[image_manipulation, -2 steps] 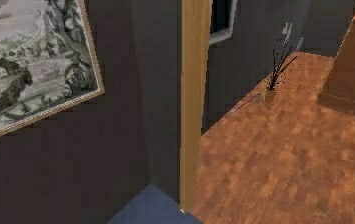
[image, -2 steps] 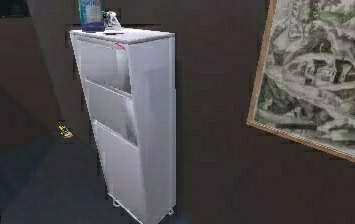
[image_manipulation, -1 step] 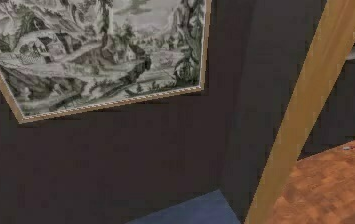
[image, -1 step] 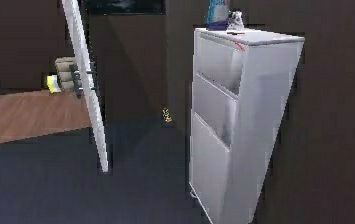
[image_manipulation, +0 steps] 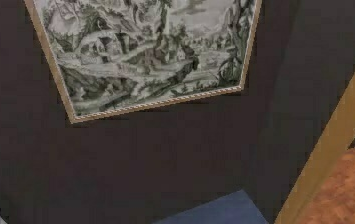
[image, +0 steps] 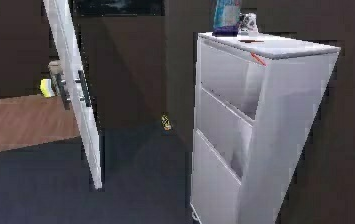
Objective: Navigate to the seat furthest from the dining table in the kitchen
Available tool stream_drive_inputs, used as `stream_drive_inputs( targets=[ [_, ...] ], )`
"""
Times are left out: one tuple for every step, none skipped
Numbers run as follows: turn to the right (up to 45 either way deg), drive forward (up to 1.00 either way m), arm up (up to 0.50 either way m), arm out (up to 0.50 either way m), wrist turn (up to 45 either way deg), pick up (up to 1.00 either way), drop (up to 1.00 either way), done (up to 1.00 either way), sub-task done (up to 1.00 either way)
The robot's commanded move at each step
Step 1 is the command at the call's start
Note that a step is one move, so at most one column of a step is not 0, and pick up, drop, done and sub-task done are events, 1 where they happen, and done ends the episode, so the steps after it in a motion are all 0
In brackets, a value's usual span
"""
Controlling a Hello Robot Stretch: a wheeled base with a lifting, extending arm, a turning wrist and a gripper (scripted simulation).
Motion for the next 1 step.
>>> stream_drive_inputs(
  targets=[
    [-27.0,0.0,0.0,0.0,0.0,0.0,0.0,0.0,0.0]
  ],
)
